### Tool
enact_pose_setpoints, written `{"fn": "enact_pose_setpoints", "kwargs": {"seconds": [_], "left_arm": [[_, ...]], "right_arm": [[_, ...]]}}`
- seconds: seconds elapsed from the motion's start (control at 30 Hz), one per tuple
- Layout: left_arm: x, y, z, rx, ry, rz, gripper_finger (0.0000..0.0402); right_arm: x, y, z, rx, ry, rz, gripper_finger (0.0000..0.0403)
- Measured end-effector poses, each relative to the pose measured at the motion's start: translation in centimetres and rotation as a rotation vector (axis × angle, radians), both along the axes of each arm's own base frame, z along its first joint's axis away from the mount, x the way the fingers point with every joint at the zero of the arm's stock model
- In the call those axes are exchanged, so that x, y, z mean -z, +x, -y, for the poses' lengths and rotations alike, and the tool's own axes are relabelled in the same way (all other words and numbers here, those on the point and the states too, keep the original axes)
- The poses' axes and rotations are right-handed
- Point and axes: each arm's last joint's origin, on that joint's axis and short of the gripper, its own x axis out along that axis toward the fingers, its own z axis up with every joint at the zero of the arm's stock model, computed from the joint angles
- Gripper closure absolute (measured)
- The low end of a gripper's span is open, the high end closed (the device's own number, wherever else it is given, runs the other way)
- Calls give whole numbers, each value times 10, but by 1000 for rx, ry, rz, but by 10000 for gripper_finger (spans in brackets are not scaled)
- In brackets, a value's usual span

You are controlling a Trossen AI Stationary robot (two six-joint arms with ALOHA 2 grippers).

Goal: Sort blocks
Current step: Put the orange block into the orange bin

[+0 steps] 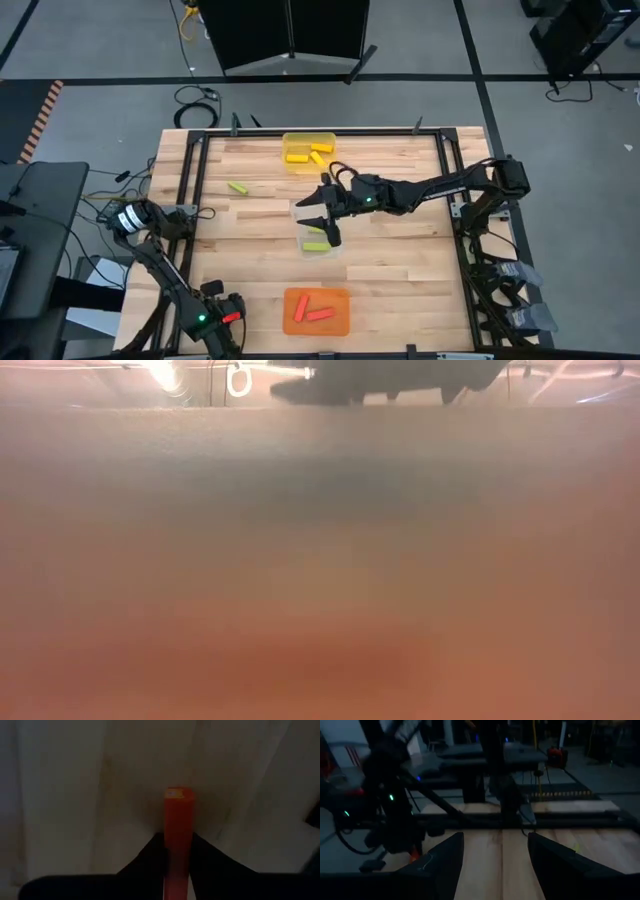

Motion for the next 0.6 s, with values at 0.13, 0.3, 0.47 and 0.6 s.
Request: {"fn": "enact_pose_setpoints", "kwargs": {"seconds": [0.13,0.3,0.47,0.6], "left_arm": [[-24,14,-6,8,169,149,337],[-71,34,-19,24,279,458,337],[-92,78,-35,66,276,698,337],[-89,122,-41,202,160,809,337]], "right_arm": [[-27,-15,0,-16,-24,72,173],[-60,-39,-2,-26,-59,140,179],[-85,-63,-11,-56,-86,185,183],[-96,-77,-17,-37,-120,185,184]]}}
